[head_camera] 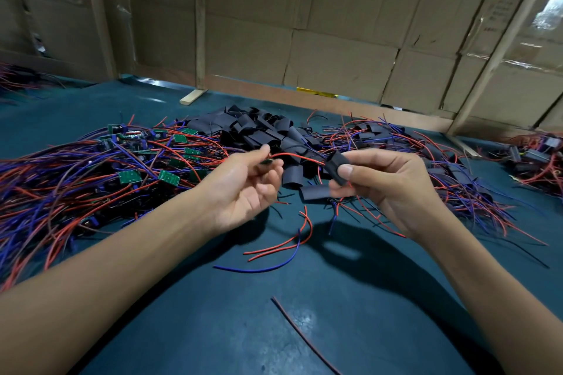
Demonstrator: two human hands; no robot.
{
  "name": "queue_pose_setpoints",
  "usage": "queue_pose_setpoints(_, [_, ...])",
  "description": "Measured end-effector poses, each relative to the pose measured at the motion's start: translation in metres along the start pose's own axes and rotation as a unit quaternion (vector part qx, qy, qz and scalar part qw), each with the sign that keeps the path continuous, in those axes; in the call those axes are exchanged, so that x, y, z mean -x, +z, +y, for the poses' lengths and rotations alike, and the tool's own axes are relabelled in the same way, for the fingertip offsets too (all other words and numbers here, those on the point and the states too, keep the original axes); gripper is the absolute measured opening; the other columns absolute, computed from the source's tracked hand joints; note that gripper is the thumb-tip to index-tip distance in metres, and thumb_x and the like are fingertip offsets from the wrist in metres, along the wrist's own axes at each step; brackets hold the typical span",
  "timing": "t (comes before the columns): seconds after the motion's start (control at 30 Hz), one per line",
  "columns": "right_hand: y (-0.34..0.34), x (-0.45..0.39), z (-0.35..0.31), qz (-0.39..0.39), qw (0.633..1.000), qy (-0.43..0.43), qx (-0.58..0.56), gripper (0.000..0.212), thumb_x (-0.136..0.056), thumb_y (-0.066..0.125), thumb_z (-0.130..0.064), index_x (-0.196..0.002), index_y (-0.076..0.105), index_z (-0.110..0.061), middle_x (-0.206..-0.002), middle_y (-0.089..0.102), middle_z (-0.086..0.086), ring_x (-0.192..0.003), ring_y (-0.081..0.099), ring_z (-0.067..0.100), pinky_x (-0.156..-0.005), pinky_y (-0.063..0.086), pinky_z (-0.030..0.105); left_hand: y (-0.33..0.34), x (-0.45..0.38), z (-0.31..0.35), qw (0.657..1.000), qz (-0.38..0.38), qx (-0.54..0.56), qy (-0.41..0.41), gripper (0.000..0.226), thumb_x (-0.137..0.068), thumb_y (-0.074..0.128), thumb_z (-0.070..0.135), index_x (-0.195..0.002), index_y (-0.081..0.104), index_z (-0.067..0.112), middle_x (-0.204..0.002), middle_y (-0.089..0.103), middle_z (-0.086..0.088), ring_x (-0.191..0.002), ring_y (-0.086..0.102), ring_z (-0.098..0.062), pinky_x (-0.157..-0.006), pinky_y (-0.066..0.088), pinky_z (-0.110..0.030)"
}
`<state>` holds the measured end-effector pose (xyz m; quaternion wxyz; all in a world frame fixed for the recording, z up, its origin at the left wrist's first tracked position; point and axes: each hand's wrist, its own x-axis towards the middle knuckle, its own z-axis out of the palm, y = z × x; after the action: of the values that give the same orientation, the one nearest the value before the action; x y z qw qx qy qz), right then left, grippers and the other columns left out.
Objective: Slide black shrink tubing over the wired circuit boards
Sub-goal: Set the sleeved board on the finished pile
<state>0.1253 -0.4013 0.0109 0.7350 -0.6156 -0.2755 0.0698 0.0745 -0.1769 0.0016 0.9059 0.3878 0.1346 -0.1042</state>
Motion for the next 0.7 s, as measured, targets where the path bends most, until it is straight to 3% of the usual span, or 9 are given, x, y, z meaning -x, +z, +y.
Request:
queue_pose_setpoints(0.1, [-0.002,0.001,0.004,-0.015,0.998,-0.007,0.061,0.032,-0.065,0.086,-0.019,-0.096,0.082,-0.013,-0.089,0.077,0.018,-0.080,0.076,0.029,-0.078,0.061,0.032,0.001,-0.001,0.000,0.996,0.003,-0.040,0.085,0.028,-0.099,0.058,0.027,-0.097,0.069,0.002,-0.071,0.060,-0.004,-0.058,0.054,-0.009,-0.042,0.041,-0.018])
queue_pose_setpoints(0.23, [0.005,0.004,0.010,-0.020,0.976,-0.088,0.197,0.031,-0.073,0.085,-0.019,-0.104,0.080,-0.016,-0.097,0.078,0.006,-0.085,0.071,0.011,-0.079,0.056,0.023,0.003,0.000,-0.002,0.988,-0.026,-0.067,0.134,0.027,-0.096,0.059,0.023,-0.104,0.079,0.007,-0.074,0.055,0.001,-0.065,0.052,-0.008,-0.055,0.049,-0.021])
queue_pose_setpoints(0.3, [0.008,0.006,0.014,-0.012,0.913,-0.209,0.350,0.031,-0.080,0.085,-0.019,-0.108,0.077,-0.009,-0.098,0.077,0.002,-0.084,0.070,0.008,-0.081,0.054,0.025,0.004,0.000,-0.003,0.985,-0.048,-0.072,0.151,0.025,-0.096,0.059,0.019,-0.109,0.078,0.008,-0.077,0.058,0.001,-0.066,0.055,-0.007,-0.059,0.050,-0.021])
queue_pose_setpoints(0.37, [0.010,0.006,0.018,0.016,0.837,-0.304,0.455,0.029,-0.082,0.083,-0.020,-0.106,0.077,-0.005,-0.099,0.075,0.001,-0.088,0.070,0.011,-0.094,0.053,0.036,0.004,0.001,-0.003,0.980,-0.059,-0.069,0.175,0.023,-0.096,0.060,0.015,-0.112,0.076,0.008,-0.080,0.064,0.000,-0.070,0.060,-0.008,-0.061,0.052,-0.021])
queue_pose_setpoints(0.47, [0.009,0.005,0.020,0.081,0.767,-0.350,0.532,0.029,-0.080,0.087,-0.022,-0.105,0.078,-0.009,-0.102,0.075,0.000,-0.092,0.071,0.012,-0.113,0.036,0.056,0.005,0.002,-0.004,0.977,-0.056,-0.059,0.197,0.015,-0.092,0.065,0.012,-0.103,0.076,0.011,-0.082,0.069,-0.003,-0.075,0.066,-0.013,-0.063,0.055,-0.024])
queue_pose_setpoints(0.57, [0.005,0.003,0.021,0.092,0.747,-0.378,0.539,0.030,-0.079,0.089,-0.018,-0.105,0.078,-0.008,-0.101,0.075,0.001,-0.091,0.070,0.013,-0.111,0.036,0.060,0.005,0.003,-0.004,0.976,-0.065,-0.068,0.194,0.016,-0.082,0.072,0.013,-0.098,0.076,0.011,-0.090,0.073,-0.008,-0.081,0.072,-0.017,-0.064,0.056,-0.025])
queue_pose_setpoints(0.7, [0.007,0.003,0.021,0.078,0.771,-0.390,0.497,0.028,-0.082,0.085,-0.013,-0.106,0.077,-0.002,-0.103,0.074,0.009,-0.094,0.071,0.024,-0.097,0.052,0.047,0.007,0.003,-0.009,0.967,-0.068,-0.119,0.215,0.018,-0.070,0.078,0.014,-0.088,0.076,0.014,-0.093,0.076,-0.012,-0.083,0.074,-0.021,-0.061,0.055,-0.024])
